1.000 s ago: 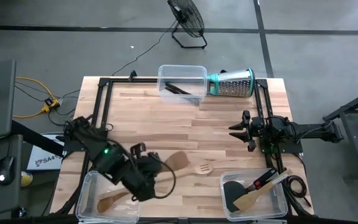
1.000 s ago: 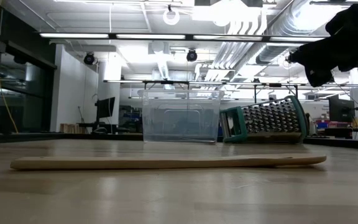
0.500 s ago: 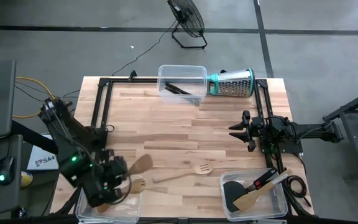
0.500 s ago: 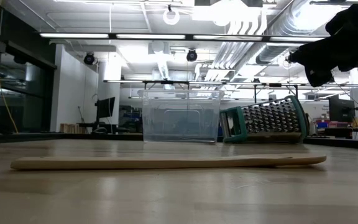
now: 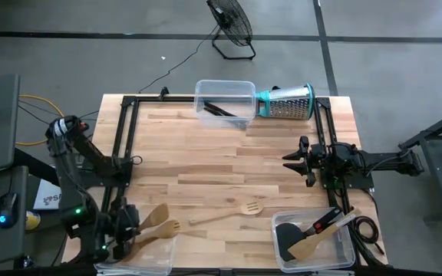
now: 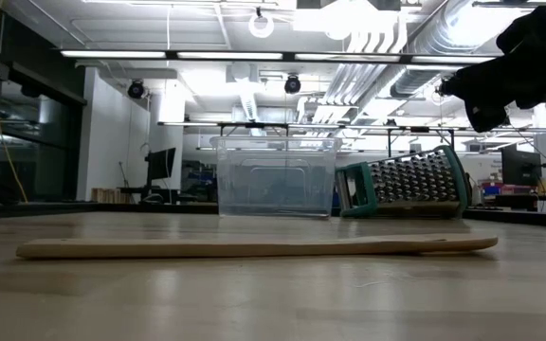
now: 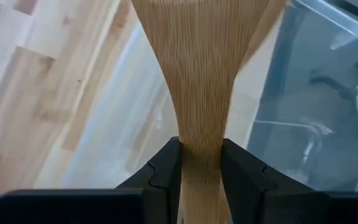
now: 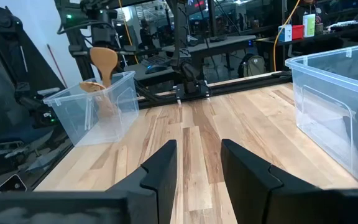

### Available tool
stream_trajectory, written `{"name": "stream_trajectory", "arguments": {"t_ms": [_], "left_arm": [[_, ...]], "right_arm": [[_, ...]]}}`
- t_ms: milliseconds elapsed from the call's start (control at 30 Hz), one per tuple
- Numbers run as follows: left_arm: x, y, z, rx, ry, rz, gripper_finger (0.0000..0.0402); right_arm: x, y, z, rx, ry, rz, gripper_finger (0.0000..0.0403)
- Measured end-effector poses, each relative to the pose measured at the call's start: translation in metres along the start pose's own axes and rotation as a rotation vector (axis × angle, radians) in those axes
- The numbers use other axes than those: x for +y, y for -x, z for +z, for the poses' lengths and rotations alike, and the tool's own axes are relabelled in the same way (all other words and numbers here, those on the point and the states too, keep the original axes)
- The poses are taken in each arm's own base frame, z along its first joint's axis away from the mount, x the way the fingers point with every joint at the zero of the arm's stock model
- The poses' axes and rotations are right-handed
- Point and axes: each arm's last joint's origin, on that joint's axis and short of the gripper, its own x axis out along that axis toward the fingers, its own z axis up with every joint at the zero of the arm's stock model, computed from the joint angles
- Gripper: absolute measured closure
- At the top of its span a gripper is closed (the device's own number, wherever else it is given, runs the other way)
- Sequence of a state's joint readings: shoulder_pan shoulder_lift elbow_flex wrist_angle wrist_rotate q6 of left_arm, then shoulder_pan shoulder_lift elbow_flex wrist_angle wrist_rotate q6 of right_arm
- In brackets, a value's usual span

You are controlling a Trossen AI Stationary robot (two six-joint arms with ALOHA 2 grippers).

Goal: Pick & Place Kitchen Items
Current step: Put the brown serving spoon into the bottom left transparent bin

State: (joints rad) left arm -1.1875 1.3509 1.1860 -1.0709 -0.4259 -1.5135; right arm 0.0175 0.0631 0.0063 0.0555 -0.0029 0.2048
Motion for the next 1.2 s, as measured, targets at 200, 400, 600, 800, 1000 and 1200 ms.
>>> {"name": "stream_trajectory", "arguments": {"t_ms": [200, 400, 600, 800, 1000, 1200], "left_arm": [[-0.003, -0.002, -0.011, 0.010, -0.007, -0.051, 0.0290], [-0.003, -0.002, -0.012, 0.012, -0.005, -0.056, 0.0279], [-0.003, -0.002, -0.012, 0.012, -0.006, -0.056, 0.0277], [0.000, 0.004, -0.008, 0.011, 0.008, -0.079, 0.0277], [0.004, 0.016, -0.002, -0.017, 0.033, -0.112, 0.0277], [0.009, 0.033, 0.013, -0.119, 0.035, -0.123, 0.0277]], "right_arm": [[0.000, 0.000, 0.000, 0.000, 0.000, 0.000, 0.0286], [0.000, 0.000, 0.000, 0.000, 0.000, 0.000, 0.0286], [0.000, 0.000, 0.000, 0.000, 0.000, 0.000, 0.0286], [0.000, 0.000, 0.000, 0.000, 0.000, 0.000, 0.0286], [0.000, 0.000, 0.000, 0.000, 0.000, 0.000, 0.0286], [0.000, 0.000, 0.000, 0.000, 0.000, 0.000, 0.0286]]}}
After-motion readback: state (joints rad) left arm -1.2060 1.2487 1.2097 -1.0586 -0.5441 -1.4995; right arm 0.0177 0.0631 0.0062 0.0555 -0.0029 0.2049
